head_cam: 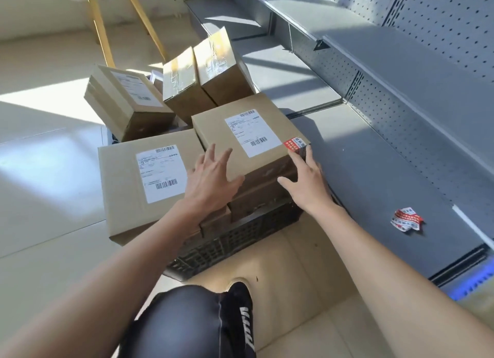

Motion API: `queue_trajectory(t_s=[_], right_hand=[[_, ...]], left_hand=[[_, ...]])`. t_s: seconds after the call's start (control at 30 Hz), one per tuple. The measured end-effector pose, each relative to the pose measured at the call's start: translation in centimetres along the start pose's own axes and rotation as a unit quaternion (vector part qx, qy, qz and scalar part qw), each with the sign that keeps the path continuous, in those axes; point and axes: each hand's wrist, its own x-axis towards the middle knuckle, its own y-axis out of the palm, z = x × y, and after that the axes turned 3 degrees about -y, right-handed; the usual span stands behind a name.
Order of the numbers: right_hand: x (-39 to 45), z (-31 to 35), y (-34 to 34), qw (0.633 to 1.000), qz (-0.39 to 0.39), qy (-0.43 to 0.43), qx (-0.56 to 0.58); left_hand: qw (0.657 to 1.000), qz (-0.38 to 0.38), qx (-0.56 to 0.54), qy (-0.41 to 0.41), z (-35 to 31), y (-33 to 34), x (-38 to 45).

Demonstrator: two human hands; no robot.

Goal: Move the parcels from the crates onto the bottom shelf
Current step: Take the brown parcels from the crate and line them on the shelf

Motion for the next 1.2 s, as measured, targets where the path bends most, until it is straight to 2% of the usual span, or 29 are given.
queue_trajectory(t_s=[0.23,0.53,0.6,0.7,0.83,1.0,1.2], right_hand=[[2.9,-0.2,2.7,0.999,-0.019,0.007,0.041],[4.9,-1.3,3.5,0.997,-0.072,0.001,-0.024],[5.6,-2.4,2.8,0.998,-0.054,0.018,0.003],[6.0,-3.1,2.4,0.991,-0.037,0.038,0.125],[5.2,-2.9,2.9,0.977,-0.099,0.03,0.186],[3.0,-2.3,2.5,0.968,-0.155,0.024,0.195],[-0.8,-1.8,-0.1,0.952,-0.226,0.009,0.205]], left_hand=[[1.0,-0.003,-0.013,0.005,1.0,2.9,2.0],[1.0,-0.003,-0.015,0.027,1.9,3.4,2.6],[0.999,-0.003,-0.027,0.026,2.1,3.4,2.5],[0.998,0.002,-0.05,0.026,2.0,3.7,2.5],[0.994,0.003,-0.101,0.032,1.7,3.6,2.3],[0.984,0.004,-0.176,0.037,1.0,2.7,1.2],[0.976,-0.033,-0.207,0.053,-1.0,1.3,-0.4]])
